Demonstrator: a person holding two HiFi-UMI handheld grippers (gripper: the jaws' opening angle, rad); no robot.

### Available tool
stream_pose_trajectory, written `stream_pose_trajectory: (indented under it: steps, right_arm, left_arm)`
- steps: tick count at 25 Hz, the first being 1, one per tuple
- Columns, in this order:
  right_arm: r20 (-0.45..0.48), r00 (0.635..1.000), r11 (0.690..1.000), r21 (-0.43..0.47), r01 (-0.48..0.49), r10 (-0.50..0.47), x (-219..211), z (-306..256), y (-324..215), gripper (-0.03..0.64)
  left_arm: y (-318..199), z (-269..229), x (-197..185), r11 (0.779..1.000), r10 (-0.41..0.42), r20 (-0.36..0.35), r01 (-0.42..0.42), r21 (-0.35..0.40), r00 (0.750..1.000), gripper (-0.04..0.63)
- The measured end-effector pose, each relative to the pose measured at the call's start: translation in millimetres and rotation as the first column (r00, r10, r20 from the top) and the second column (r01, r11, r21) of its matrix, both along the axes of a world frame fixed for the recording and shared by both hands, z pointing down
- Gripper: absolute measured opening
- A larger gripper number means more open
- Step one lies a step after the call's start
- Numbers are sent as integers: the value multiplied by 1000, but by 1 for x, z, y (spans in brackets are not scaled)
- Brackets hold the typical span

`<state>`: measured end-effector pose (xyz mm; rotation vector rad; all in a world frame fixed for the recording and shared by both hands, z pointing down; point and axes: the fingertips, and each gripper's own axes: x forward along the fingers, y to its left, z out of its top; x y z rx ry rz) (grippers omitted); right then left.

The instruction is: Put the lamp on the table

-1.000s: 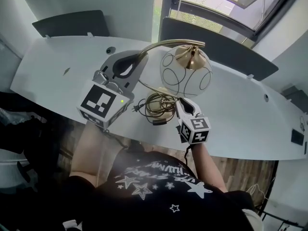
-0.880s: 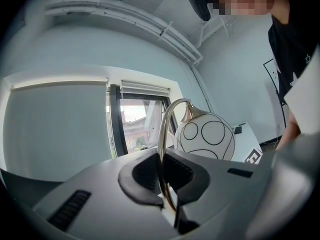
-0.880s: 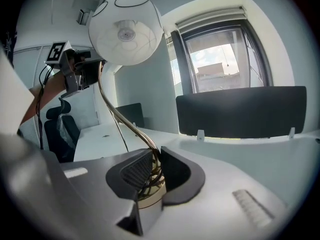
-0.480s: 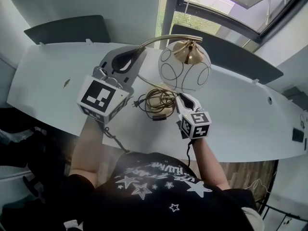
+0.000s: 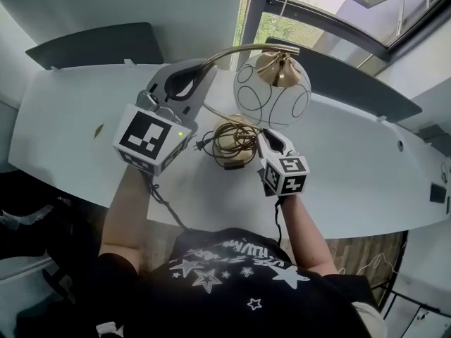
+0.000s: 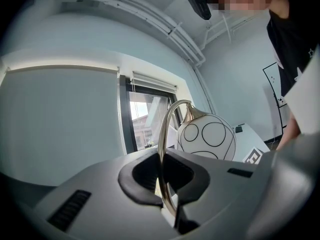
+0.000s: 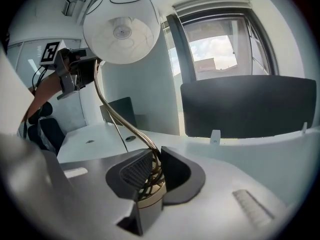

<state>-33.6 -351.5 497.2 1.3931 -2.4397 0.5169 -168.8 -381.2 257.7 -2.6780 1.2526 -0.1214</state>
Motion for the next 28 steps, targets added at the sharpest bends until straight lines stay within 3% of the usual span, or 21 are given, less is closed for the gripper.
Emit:
stream_pose_trajectory:
  steps: [14, 19, 28]
  right_arm:
    - [-23, 1000, 999, -33, -12, 12, -25, 25, -78, 44]
    - [-25, 1000, 999, -36, -16, 15, -28, 31, -108, 46]
    - [-39, 999, 999, -41, -29, 27, -39, 43, -152, 46]
  left_arm:
    - [-74, 25, -25, 1000, -4, 29, 4, -5, 1000, 5]
    - [-98, 36, -33, 999, -23, 54, 25, -40, 998, 5]
    - [-134, 44, -44, 1000, -28, 24, 28, -8, 999, 5]
